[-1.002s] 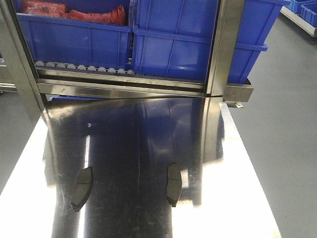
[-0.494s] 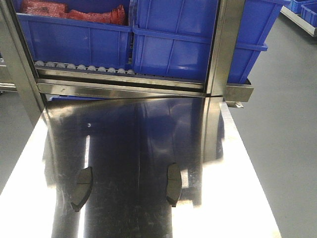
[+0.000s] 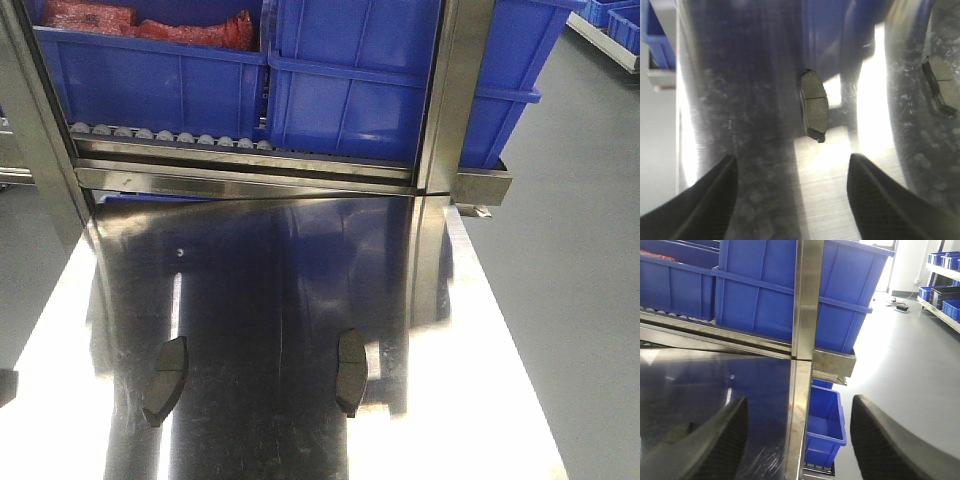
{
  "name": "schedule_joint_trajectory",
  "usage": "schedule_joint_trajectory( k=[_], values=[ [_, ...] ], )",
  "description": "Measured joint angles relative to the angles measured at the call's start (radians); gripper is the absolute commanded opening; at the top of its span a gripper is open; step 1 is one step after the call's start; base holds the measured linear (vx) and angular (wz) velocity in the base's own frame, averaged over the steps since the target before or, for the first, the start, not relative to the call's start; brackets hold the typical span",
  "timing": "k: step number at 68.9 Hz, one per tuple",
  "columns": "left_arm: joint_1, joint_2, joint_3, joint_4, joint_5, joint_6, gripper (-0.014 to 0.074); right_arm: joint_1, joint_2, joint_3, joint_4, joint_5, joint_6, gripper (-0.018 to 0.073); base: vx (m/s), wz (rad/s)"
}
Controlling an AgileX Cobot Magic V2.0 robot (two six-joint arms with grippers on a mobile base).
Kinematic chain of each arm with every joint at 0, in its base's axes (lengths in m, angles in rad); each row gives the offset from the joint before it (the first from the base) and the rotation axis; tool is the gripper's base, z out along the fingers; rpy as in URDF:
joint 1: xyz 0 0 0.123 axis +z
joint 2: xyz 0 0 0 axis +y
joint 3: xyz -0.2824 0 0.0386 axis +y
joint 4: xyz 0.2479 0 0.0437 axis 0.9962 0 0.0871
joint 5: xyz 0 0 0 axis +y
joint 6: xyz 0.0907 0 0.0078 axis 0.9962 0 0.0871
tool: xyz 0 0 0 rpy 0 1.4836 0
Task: Move and align brake pads A on conveyor
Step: 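Lower the open left gripper over the nearer dark brake pad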
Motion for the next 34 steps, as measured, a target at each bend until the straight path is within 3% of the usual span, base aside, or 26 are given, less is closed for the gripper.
schedule_joint_trajectory(
  k=[19,34],
  values=[
    [-0.006,0.229,-0.086,-0.052,-0.044,0.045,0.0443,0.0,0.0,0.0,0.0,0.0,0.0,0.0429,0.0,0.0],
    [-0.089,0.38,-0.12,-0.054,-0.12,0.045,0.0443,0.0,0.0,0.0,0.0,0.0,0.0,0.0429,0.0,0.0]
  ],
)
